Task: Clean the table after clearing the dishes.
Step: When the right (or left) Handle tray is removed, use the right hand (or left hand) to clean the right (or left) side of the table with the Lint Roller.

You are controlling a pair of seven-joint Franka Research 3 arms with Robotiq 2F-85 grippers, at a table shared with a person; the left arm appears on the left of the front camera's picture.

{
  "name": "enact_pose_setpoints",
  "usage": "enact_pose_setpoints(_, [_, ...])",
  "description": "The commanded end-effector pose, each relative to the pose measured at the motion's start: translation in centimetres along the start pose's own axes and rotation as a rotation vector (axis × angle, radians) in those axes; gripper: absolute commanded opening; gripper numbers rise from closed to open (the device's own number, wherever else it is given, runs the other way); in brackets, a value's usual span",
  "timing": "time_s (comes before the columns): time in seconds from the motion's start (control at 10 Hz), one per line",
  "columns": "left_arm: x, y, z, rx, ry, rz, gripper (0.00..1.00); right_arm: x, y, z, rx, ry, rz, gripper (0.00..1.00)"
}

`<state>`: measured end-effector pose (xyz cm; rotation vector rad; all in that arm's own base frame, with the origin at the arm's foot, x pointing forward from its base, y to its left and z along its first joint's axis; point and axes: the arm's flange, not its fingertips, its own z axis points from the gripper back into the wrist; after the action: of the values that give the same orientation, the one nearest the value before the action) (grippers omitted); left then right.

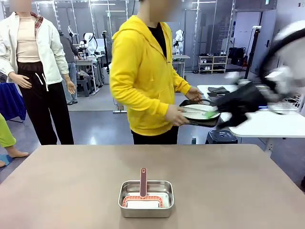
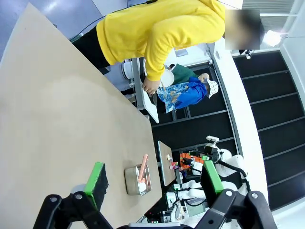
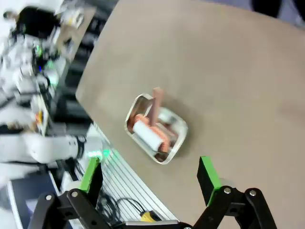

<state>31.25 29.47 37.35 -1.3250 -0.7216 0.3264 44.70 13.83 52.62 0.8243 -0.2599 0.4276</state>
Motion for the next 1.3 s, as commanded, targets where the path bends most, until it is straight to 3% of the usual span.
enact_pose_setpoints(0.0, [0.3, -0.6, 0.2, -0.011, 0.007, 0.013, 1.0, 5.3, 3.6, -8.0, -0.117, 0.237, 0.237, 1.0])
enact_pose_setpoints(0.2, [0.3, -0.6, 0.2, -0.011, 0.007, 0.013, 1.0, 7.3, 8.8, -17.0, -0.233, 0.37, 0.518, 1.0])
enact_pose_setpoints(0.4, [0.3, -0.6, 0.2, -0.011, 0.007, 0.013, 1.0, 7.1, 9.5, -22.6, -0.279, 0.507, 0.675, 1.0])
enact_pose_setpoints(0.5, [0.3, -0.6, 0.2, -0.011, 0.007, 0.013, 1.0, 6.9, 9.3, -23.1, -0.27, 0.524, 0.685, 1.0])
enact_pose_setpoints(0.6, [0.3, -0.6, 0.2, -0.011, 0.007, 0.013, 1.0, 5.7, 10.4, -22.7, -0.234, 0.507, 0.604, 1.0])
enact_pose_setpoints(1.1, [0.3, -0.6, 0.2, -0.011, 0.007, 0.013, 1.0, 6.6, 10.2, -23.1, -0.24, 0.514, 0.627, 1.0])
enact_pose_setpoints(1.2, [0.3, -0.6, 0.2, -0.011, 0.007, 0.013, 1.0, 8.1, 9.9, -23.1, -0.185, 0.685, 0.83, 1.0])
